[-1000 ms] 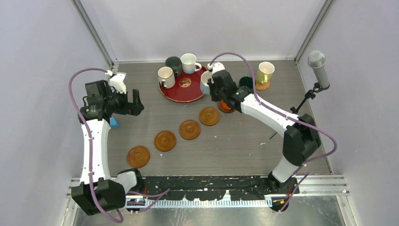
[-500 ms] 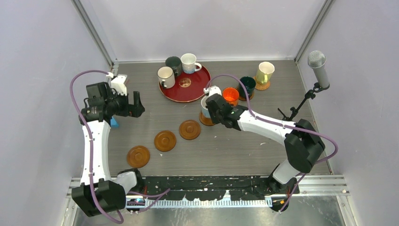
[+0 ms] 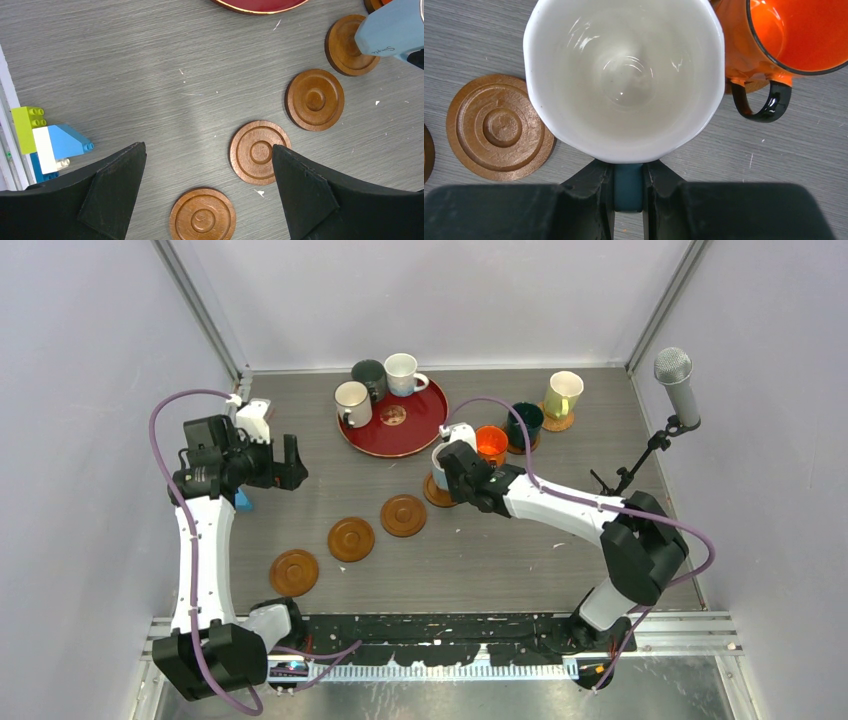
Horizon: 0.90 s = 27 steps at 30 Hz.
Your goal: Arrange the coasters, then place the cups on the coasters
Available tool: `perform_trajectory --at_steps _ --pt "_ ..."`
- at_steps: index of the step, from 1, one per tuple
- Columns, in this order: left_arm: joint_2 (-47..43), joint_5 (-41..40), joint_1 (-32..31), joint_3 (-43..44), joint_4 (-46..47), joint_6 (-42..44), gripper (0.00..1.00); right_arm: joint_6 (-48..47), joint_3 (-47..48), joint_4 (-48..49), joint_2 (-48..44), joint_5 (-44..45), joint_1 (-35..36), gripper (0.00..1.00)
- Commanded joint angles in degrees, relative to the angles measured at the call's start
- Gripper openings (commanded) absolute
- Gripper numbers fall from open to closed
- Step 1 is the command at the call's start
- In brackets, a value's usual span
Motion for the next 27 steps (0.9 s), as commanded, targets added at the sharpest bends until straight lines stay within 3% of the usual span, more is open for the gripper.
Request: perform_trajectory --at_steps 1,25,27 --pt "-1.3 0.5 -0.1 -0.2 0.5 0.7 1.00 3.4 3.0 4.3 -0.1 1.7 0.4 0.00" --pt "-1.6 -0.8 -0.1 -1.0 -1.7 2.7 1.00 3.8 3.8 4.3 3.2 0.9 1.4 0.00" --pt "-1.5 -0.8 -0.1 -1.0 -1.8 2.8 1.00 3.9 4.4 3.1 3.8 1.8 1.5 0.03"
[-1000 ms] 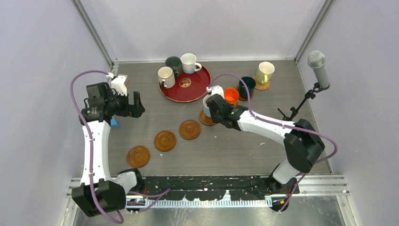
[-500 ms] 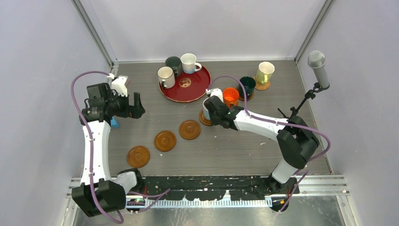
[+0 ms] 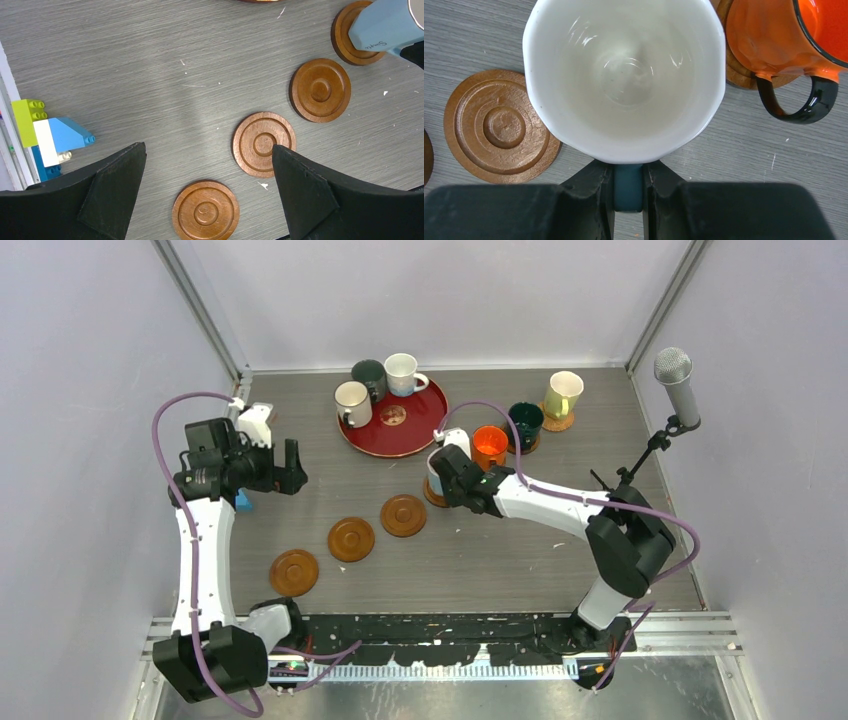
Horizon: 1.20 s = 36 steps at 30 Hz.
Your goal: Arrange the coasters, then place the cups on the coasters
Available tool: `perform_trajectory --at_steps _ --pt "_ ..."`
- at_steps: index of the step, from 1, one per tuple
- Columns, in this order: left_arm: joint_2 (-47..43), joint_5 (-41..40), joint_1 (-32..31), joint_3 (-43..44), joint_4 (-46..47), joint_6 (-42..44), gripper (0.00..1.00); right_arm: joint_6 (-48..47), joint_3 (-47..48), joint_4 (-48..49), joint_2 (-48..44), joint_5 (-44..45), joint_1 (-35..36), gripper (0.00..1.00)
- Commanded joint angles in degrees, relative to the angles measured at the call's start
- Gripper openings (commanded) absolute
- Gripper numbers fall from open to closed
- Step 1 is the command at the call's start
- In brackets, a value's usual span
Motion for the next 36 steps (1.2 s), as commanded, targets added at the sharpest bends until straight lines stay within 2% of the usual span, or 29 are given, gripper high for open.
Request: perform_trajectory --at_steps 1,3,11,15,20,25,29,34,36 --pt "-0.9 -0.1 -0.1 -0.5 -0.1 0.9 1.00 1.3 3.8 2.7 0.3 2.8 0.6 0.08" --pt "-0.9 0.0 -0.1 -0.5 -0.1 1.0 1.00 1.4 3.8 2.3 0.3 3.0 0.6 0.19" --pt "-0.3 0.2 -0.1 -0.7 -0.3 2.0 1.00 1.1 3.3 1.4 0.0 1.8 0.6 0.41" --pt "1.3 1.6 -0.1 0.3 -2.3 5.3 1.00 0.0 2.6 1.7 -2.3 -0.5 0.7 0.61" --pt "4.9 2.6 -0.1 2.4 -1.1 5.2 1.00 -1.9 4.1 -0.8 -6.1 -1.9 0.9 0.76" --pt "11.6 2.9 -1.8 5.7 4.9 2.0 0.99 -8.4 6.2 -2.5 -12.4 -5.1 0.8 0.79" --pt "19.9 1.1 -5.9 11.3 8.5 -1.2 0.94 -13.7 9.2 -2.6 -16.1 -8.0 -0.4 0.80" --pt "29.3 -5.8 -12.6 17.7 11.2 -1.7 0.89 -15.8 16.8 -4.4 -12.5 -15.9 -6.7 0.80" --pt "32.4 -9.7 -14.5 20.0 13.1 -4.4 0.82 -17.0 20.2 -5.3 -9.2 -16.5 -9.4 0.80"
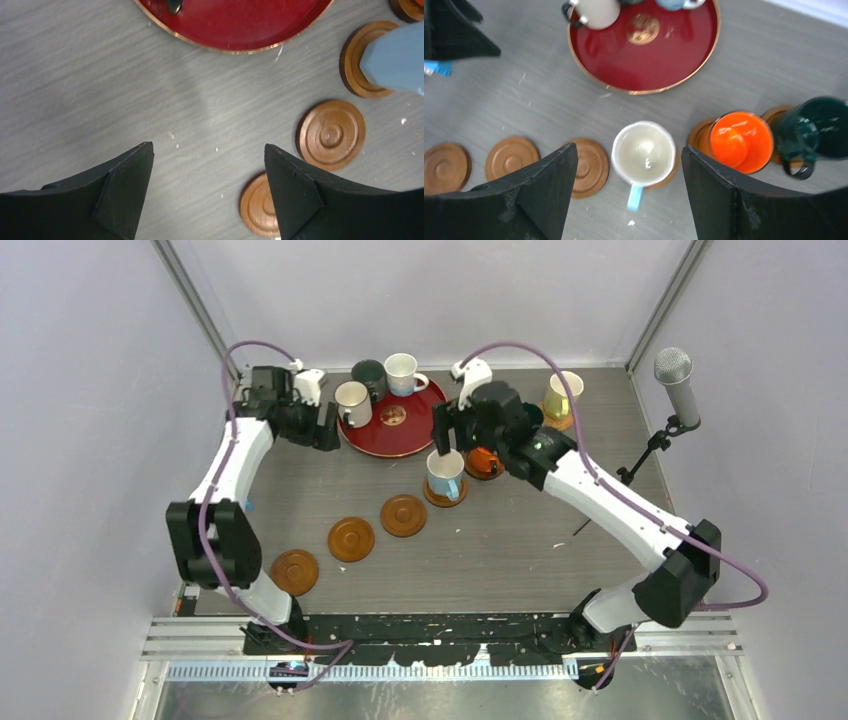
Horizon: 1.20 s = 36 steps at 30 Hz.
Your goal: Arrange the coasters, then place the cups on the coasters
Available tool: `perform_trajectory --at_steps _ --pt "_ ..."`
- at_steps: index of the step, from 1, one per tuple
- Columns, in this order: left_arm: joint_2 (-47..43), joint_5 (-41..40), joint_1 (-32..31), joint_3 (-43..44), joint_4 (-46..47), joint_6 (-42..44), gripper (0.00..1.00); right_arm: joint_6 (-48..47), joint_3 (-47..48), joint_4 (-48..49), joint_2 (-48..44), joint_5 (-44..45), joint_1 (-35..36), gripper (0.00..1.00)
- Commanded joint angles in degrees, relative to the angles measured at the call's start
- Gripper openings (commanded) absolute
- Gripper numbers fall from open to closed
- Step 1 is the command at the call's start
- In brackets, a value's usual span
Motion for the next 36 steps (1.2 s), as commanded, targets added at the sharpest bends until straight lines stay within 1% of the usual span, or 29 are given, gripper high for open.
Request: perform_trajectory --at_steps 1,2,4,6,10,14,19,24,30,36 --pt "5.2 -9.2 -2.8 6.2 6.0 -5.8 0.77 -3.9 8.1 -1.2 5.9 -5.5 -6.4 0.80" --pt "6.5 -11.3 -2.8 7.2 6.4 -7.5 0.73 -4.0 9.9 -1.4 7.5 -6.3 -8.0 0.80" --pt "8.8 -13.6 -2.8 8.3 8.0 -10.9 0.69 -4.0 13.6 -1.8 10.8 -6.0 -10.1 0.80" --pt "11.1 -13.7 -2.8 9.5 9.3 -15.8 0.65 -4.2 17.4 -2.5 14.1 -5.7 -11.4 0.80" --pt "16.3 -15.0 -1.9 11.0 13.6 -23.2 0.59 -4.7 21.8 -1.6 19.1 -3.2 -12.2 0.80" --pt "24.4 -12.0 1.0 16.5 14.1 -28.9 0.55 -4.1 27.0 -2.8 22.9 -1.0 -12.5 0.80" --pt "32.8 -8.3 1.3 22.9 14.0 -29.9 0.49 -4.5 29.6 -3.7 25.2 0.5 -12.7 0.80" --pt "37.9 -6.4 1.2 26.9 15.0 -30.7 0.46 -5.0 31.6 -5.4 27.0 1.6 -13.2 0.80" --pt "39.6 -2.9 1.3 27.3 18.2 -32.1 0.47 -4.9 33.5 -6.9 29.0 1.9 -13.4 0.80" --pt "39.6 -1.7 2.0 26.8 19.8 -34.7 0.45 -5.1 35.9 -7.9 30.8 2.0 -13.5 0.80"
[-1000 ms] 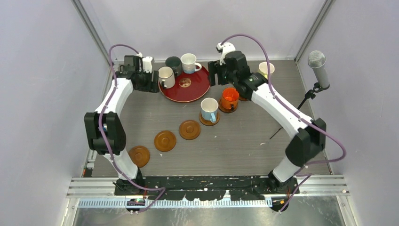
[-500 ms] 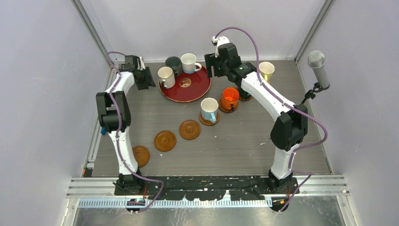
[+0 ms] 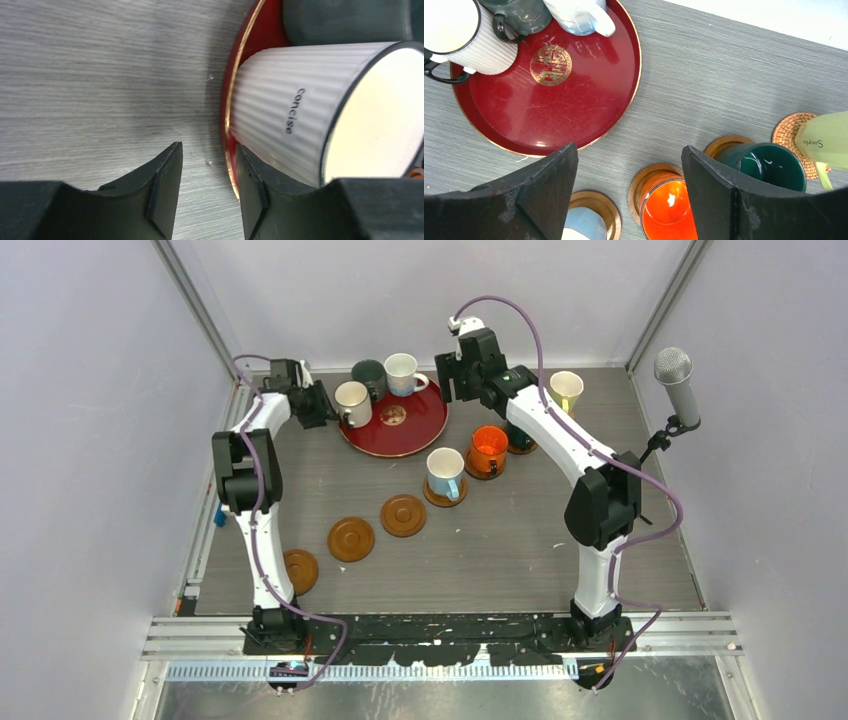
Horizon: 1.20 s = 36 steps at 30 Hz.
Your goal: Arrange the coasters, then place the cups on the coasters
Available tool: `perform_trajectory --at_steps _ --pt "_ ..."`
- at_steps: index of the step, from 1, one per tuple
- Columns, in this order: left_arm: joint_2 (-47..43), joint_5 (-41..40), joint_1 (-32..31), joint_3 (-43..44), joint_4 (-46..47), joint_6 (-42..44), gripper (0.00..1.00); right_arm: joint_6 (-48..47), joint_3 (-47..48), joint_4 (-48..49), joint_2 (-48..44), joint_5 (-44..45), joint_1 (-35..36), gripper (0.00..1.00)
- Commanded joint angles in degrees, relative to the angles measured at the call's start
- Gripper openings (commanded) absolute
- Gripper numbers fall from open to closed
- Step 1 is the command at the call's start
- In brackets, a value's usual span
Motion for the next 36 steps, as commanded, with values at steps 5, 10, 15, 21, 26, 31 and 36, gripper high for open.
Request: perform_trajectory --at_steps 5,10,15,21,26,31,36 --pt "-1.2 3.7 0.3 2.2 4.5 -1.8 0.45 -0.5 4.2 -0.7 0.8 0.9 -0.4 0.80" --pt "3.2 2.2 -0.1 6.4 -0.9 -1.0 0.45 -0.1 5.9 -1.4 2.0 1.1 -0.3 0.80" --pt "5.5 0.2 -0.8 8.8 -3.2 1.4 0.43 0.0 6.7 -1.9 2.7 1.5 -0.8 0.80" --pt "7.8 -0.6 -1.8 10.6 -5.4 1.7 0.40 0.0 7.2 -3.0 3.1 1.8 -1.1 0.80" --pt "6.5 -6.7 -1.2 8.8 -8.1 1.0 0.20 -0.3 7.7 -3.0 3.4 1.9 -1.3 0.80" --pt "3.0 -9.5 1.8 5.4 -10.1 2.2 0.07 0.0 8.1 -3.0 3.9 1.3 -1.3 0.80" --pt "0.2 -10.0 4.9 2.7 -12.9 4.6 0.00 0.8 8.0 -2.8 4.1 -0.1 -1.3 0.81"
